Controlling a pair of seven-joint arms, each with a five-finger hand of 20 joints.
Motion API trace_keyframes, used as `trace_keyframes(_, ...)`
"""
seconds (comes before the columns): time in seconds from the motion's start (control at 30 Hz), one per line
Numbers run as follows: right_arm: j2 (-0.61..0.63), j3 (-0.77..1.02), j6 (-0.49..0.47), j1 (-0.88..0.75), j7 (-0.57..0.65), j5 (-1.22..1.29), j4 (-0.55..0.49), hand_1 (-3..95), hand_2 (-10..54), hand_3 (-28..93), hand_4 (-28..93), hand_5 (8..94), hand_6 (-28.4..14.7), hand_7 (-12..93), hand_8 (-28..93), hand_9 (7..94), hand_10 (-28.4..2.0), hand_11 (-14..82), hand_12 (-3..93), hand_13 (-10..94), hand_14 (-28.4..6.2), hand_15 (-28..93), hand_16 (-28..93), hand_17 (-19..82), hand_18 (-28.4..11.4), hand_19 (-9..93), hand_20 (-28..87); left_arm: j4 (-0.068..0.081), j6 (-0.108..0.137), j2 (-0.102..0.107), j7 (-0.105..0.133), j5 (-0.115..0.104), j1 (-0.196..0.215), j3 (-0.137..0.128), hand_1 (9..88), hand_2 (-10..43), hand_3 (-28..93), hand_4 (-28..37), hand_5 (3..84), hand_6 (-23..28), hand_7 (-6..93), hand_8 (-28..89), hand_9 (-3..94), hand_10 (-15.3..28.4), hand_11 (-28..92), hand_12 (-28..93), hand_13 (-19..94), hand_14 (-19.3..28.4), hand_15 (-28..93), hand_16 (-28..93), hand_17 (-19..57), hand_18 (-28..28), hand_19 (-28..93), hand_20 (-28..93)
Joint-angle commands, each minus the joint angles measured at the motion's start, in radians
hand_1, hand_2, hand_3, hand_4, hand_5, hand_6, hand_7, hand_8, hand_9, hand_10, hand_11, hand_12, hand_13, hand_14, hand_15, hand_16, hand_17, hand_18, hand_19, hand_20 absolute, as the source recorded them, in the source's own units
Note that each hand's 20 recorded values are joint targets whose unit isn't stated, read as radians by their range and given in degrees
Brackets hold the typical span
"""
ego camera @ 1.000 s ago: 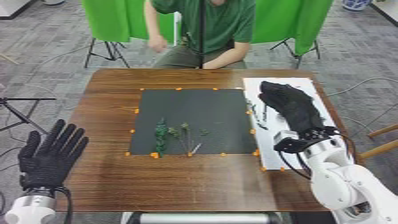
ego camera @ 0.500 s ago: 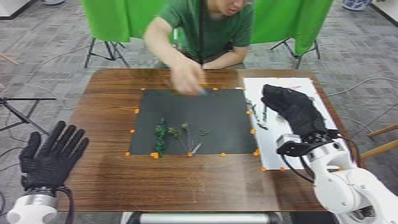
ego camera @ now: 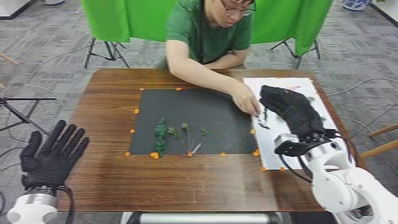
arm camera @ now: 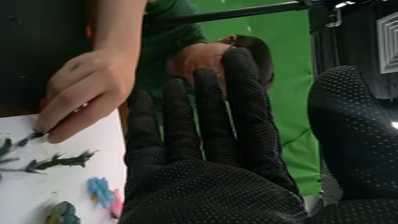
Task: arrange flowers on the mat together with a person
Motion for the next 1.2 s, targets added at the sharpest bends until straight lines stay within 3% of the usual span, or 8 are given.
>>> trace_keyframes(0.03, -0.014, 0.004, 0.007, -0.017, 0.011, -0.009, -0.005, 25.9, 6.8, 73, -22, 56.5, -1.4, 15, -12, 45.6, -11.8, 5.4, 10.2, 32, -9.9, 12, 6, 19, -9.5, 5, 22, 0.003, 0.007, -0.014, -0.015, 0.004, 0.015, 0.001, 25.9, 10.7, 71, -28.3, 40.9, 7.5, 4.8, -8, 36.6, 13.3, 14, 5, 26, 13.0, 24, -8, -2.4, 10.2, 22, 10)
trace_keyframes(0.37, -0.021, 0.018, 0.016, -0.034, 0.024, -0.017, -0.015, 25.6, 6.9, 73, -22, 56.7, -1.5, 15, -12, 45.6, -11.8, 5.3, 10.2, 30, -9.6, 11, 6, 19, -9.4, 4, 22, 0.000, 0.003, -0.014, -0.012, 0.005, 0.018, 0.003, 25.8, 10.6, 71, -28.3, 40.8, 7.4, 5.0, -9, 36.5, 13.3, 14, 5, 26, 13.0, 24, -8, -2.4, 10.2, 22, 10)
trace_keyframes(0.63, -0.032, 0.028, 0.006, -0.038, 0.036, -0.020, -0.014, 25.5, 6.9, 73, -22, 56.7, -1.4, 15, -12, 45.5, -12.0, 5.4, 10.3, 30, -9.7, 11, 7, 18, -9.4, 4, 22, -0.007, 0.004, -0.017, -0.002, 0.007, 0.037, -0.009, 25.7, 10.7, 71, -28.3, 40.8, 7.4, 4.9, -9, 36.5, 13.2, 14, 5, 26, 13.0, 24, -8, -2.3, 10.2, 22, 10)
trace_keyframes(1.0, -0.008, 0.012, 0.037, -0.018, 0.060, -0.116, -0.019, 25.9, 7.0, 73, -22, 56.5, -1.8, 15, -12, 45.6, -12.6, 5.4, 10.7, 30, -11.9, 11, 8, 18, -11.0, 6, 21, 0.004, 0.000, -0.018, -0.004, 0.012, 0.020, -0.014, 25.7, 10.7, 71, -28.3, 40.7, 7.4, 4.8, -9, 36.4, 13.2, 14, 5, 26, 12.9, 24, -8, -2.3, 10.2, 22, 10)
trace_keyframes(1.2, -0.003, 0.016, 0.021, -0.012, 0.052, -0.158, -0.009, 26.7, 5.6, 74, -22, 55.6, -2.0, 15, -12, 45.2, -12.7, 5.3, 10.8, 31, -11.8, 11, 8, 18, -11.2, 6, 21, 0.000, -0.006, -0.018, 0.002, 0.013, 0.029, -0.016, 25.6, 10.6, 71, -28.3, 40.6, 7.4, 4.7, -8, 36.4, 13.2, 14, 5, 26, 13.1, 24, -8, -2.4, 10.2, 22, 10)
